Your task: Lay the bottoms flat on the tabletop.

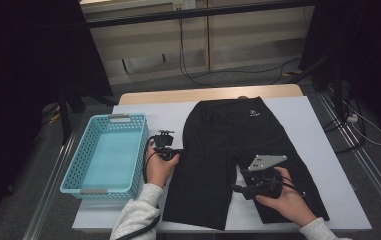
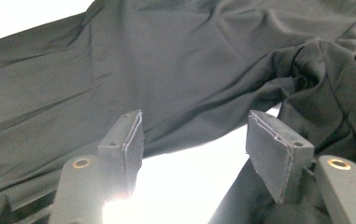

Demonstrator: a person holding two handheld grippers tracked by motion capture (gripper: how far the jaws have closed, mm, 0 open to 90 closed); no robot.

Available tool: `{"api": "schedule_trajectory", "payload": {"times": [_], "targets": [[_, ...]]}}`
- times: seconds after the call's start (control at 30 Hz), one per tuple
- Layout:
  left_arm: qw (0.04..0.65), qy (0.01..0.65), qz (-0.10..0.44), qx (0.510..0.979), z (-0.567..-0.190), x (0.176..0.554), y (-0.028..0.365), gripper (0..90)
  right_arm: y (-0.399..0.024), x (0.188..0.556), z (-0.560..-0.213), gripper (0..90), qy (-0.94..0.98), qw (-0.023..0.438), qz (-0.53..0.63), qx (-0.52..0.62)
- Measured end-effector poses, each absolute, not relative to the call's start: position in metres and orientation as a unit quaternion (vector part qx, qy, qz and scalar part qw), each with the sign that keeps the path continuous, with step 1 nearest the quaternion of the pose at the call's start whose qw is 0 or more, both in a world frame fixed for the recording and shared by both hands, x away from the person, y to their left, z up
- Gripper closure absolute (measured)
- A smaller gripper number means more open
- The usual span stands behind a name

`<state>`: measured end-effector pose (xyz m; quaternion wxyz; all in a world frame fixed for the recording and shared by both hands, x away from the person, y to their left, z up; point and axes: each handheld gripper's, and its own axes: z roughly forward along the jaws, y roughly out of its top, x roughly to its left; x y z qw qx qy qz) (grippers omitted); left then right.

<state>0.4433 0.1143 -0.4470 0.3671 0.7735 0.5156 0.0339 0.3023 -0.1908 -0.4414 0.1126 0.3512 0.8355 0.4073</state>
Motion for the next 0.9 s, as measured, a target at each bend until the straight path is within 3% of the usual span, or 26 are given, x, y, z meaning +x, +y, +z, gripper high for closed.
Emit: {"api": "schedule_trajectory", "payload": {"times": [0.57, 0.8, 0.9], "targets": [[0.372, 0.525, 0.047, 0.764, -0.447, 0.447, 0.127, 87.1, -0.168, 0.297, -0.447, 37.5, 0.853, 0.126, 0.388, 0.326], [0.372, 0.496, 0.066, 0.782, -0.443, 0.441, 0.123, 47.8, -0.184, 0.304, -0.446, 30.3, 0.838, 0.136, 0.397, 0.35], [0.367, 0.483, 0.075, 0.791, -0.44, 0.437, 0.123, 35.8, -0.187, 0.305, -0.445, 26.8, 0.833, 0.142, 0.399, 0.356]]}}
